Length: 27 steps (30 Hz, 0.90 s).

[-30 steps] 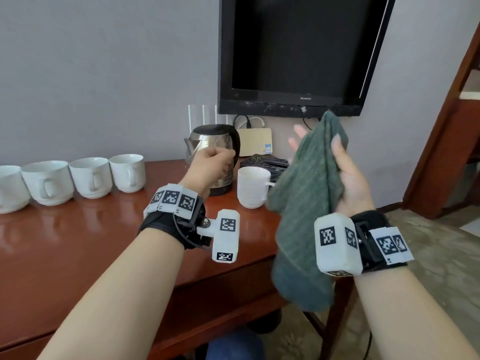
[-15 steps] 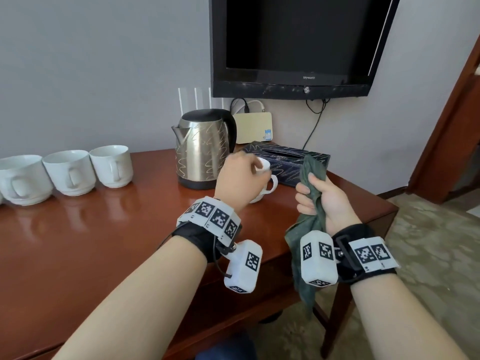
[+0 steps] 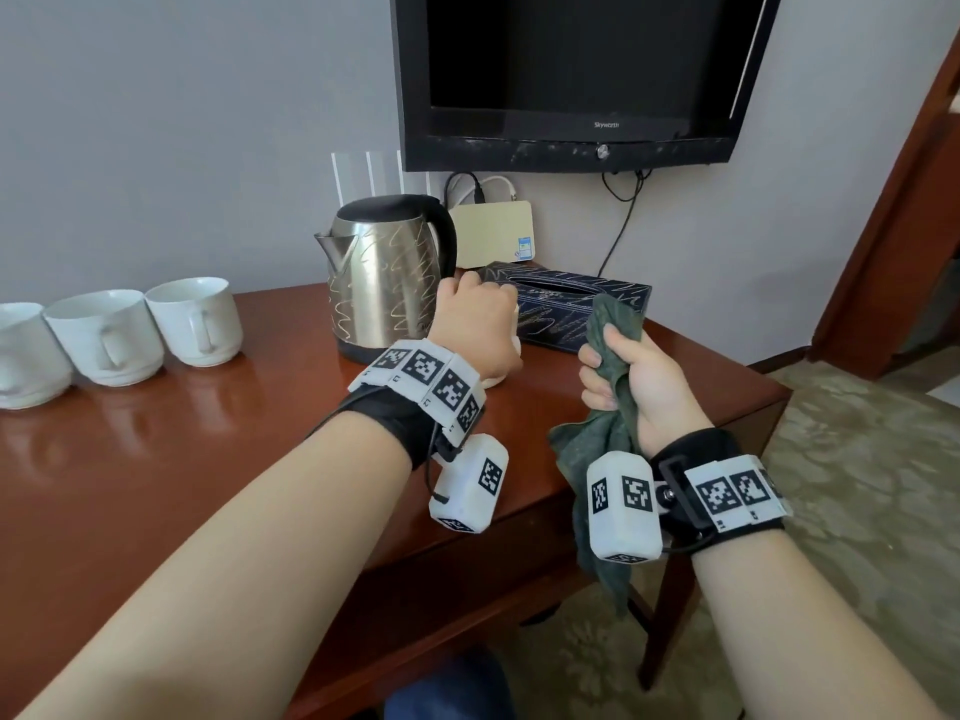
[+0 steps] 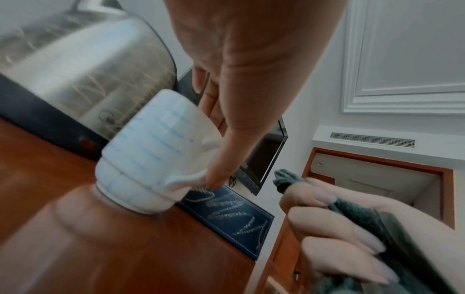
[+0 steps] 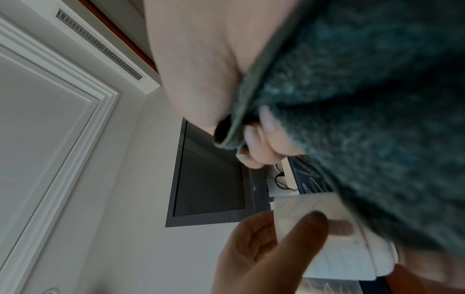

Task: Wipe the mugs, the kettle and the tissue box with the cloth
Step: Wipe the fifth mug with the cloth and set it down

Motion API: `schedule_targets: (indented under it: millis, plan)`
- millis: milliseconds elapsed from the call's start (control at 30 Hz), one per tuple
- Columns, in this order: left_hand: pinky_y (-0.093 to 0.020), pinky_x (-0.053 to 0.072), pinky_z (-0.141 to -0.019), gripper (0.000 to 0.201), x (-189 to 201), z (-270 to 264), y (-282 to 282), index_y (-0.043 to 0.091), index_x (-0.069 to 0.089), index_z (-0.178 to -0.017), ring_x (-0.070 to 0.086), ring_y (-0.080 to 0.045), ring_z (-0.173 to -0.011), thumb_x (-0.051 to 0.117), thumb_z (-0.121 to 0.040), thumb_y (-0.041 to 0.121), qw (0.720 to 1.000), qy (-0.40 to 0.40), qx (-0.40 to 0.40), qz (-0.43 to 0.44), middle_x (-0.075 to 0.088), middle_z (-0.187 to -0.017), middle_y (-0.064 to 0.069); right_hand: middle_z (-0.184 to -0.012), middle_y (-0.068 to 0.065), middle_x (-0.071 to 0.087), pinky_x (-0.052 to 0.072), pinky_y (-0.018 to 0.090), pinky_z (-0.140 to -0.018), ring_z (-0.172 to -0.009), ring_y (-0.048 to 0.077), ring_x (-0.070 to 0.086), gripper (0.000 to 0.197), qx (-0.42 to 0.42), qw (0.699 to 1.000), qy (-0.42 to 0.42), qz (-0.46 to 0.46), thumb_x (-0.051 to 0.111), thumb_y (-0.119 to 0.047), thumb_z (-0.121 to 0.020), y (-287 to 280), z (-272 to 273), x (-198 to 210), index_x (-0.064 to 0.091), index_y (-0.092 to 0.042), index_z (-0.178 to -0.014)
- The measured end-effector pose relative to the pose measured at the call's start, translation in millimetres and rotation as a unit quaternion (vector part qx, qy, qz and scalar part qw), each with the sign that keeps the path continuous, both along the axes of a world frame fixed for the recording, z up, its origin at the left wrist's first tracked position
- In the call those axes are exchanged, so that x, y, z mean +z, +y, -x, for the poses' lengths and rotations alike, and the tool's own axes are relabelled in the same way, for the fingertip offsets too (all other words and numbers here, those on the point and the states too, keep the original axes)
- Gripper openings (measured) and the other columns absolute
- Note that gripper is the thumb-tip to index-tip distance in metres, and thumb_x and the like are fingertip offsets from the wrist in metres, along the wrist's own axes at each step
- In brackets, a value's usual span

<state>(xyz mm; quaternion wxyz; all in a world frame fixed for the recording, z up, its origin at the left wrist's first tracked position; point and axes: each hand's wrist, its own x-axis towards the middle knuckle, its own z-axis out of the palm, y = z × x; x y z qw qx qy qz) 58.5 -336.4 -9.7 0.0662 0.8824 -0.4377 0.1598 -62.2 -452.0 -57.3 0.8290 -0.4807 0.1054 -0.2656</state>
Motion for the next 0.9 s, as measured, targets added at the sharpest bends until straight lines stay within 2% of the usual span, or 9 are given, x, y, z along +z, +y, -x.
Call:
schedule_targets:
  millis: [233,333,400,467,533,633,700,767,900]
  plan:
    - [-0.038,0.022,-0.109,0.053,4.1,-21.7,52.2,0.027,0.051,-0.134,0.031,-0.025,-0.131,0.070,-0.085,0.019,0.998,0.034,0.043,-0.015,0.049,-0.135,-0.002,-0.061,0.003,0.042,0.025,0.017,-0.032,-0.037,0.009,0.031,0.017,0.029,0.999,0.007,0.018,0.036,-0.016,-0.104,17.0,-10.9,1.9,0.041,-0.018,-0.088]
    - [-0.038,0.034,-0.104,0.062,1.3,-25.5,65.0,0.020,0.047,-0.138,0.033,-0.029,-0.131,0.074,-0.083,0.024,0.990,0.108,0.065,0.062,0.040,-0.138,-0.008,-0.062,0.004,0.042,0.026,0.017,-0.032,-0.036,0.009,0.031,0.017,0.049,0.999,0.009,0.017,0.035,-0.017,-0.104,25.6,-15.3,4.6,0.040,-0.017,-0.089]
    - [-0.030,0.044,-0.085,0.049,-1.1,-28.4,70.2,0.009,0.053,-0.121,0.048,-0.026,-0.112,0.075,-0.083,0.031,0.963,0.204,0.078,0.160,0.050,-0.119,-0.010,-0.061,0.004,0.043,0.026,0.018,-0.031,-0.036,0.009,0.032,0.016,0.053,0.998,0.010,0.017,0.035,-0.016,-0.104,29.9,-17.0,6.3,0.041,-0.017,-0.090]
    - [-0.025,0.040,-0.064,0.030,-5.7,-33.8,72.9,0.008,0.057,-0.096,0.052,-0.021,-0.086,0.067,-0.091,0.035,0.934,0.288,0.081,0.193,0.054,-0.092,-0.007,-0.060,0.004,0.042,0.026,0.017,-0.031,-0.035,0.010,0.032,0.016,0.056,0.998,0.010,0.024,0.035,-0.016,-0.104,32.4,-17.2,7.8,0.040,-0.016,-0.089]
    - [-0.024,0.038,-0.062,0.031,-12.3,-38.6,74.2,0.010,0.059,-0.084,0.049,-0.017,-0.072,0.056,-0.099,0.037,0.898,0.385,0.054,0.206,0.054,-0.083,-0.005,-0.059,0.004,0.042,0.025,0.016,-0.032,-0.035,0.010,0.032,0.016,0.057,0.998,0.015,0.030,0.035,-0.016,-0.104,33.4,-17.4,8.0,0.040,-0.016,-0.089]
    - [-0.014,0.041,-0.053,0.039,-22.5,-36.7,72.9,0.013,0.056,-0.074,0.051,-0.010,-0.064,0.044,-0.105,0.033,0.813,0.521,-0.004,0.262,0.057,-0.085,-0.003,-0.059,0.003,0.043,0.025,0.017,-0.032,-0.035,0.010,0.033,0.015,0.055,0.998,0.021,0.032,0.035,-0.016,-0.104,33.3,-17.3,7.3,0.040,-0.017,-0.090]
    - [-0.013,0.046,-0.057,0.042,-29.8,-34.8,69.6,0.012,0.052,-0.071,0.053,-0.012,-0.068,0.038,-0.107,0.029,0.772,0.554,-0.027,0.312,0.055,-0.079,-0.003,-0.059,0.003,0.043,0.025,0.017,-0.032,-0.035,0.010,0.033,0.015,0.054,0.998,0.023,0.036,0.035,-0.016,-0.104,34.1,-16.6,7.5,0.041,-0.016,-0.091]
    - [-0.019,0.047,-0.065,0.044,-33.3,-35.5,67.5,0.010,0.048,-0.069,0.049,-0.014,-0.068,0.035,-0.108,0.025,0.756,0.544,-0.030,0.363,0.051,-0.072,-0.005,-0.059,0.004,0.042,0.024,0.017,-0.032,-0.035,0.010,0.032,0.014,0.055,0.997,0.028,0.043,0.035,-0.016,-0.104,35.8,-16.0,8.9,0.042,-0.016,-0.092]
    - [-0.020,0.047,-0.052,0.046,-28.2,-37.7,84.4,0.007,0.046,-0.065,0.046,-0.020,-0.056,0.036,-0.108,0.021,0.715,0.544,-0.002,0.440,0.045,-0.064,-0.006,-0.057,0.003,0.042,0.023,0.016,-0.034,-0.035,0.011,0.031,0.012,0.068,0.994,0.041,0.073,0.036,-0.016,-0.104,47.8,-19.2,16.3,0.047,-0.017,-0.098]
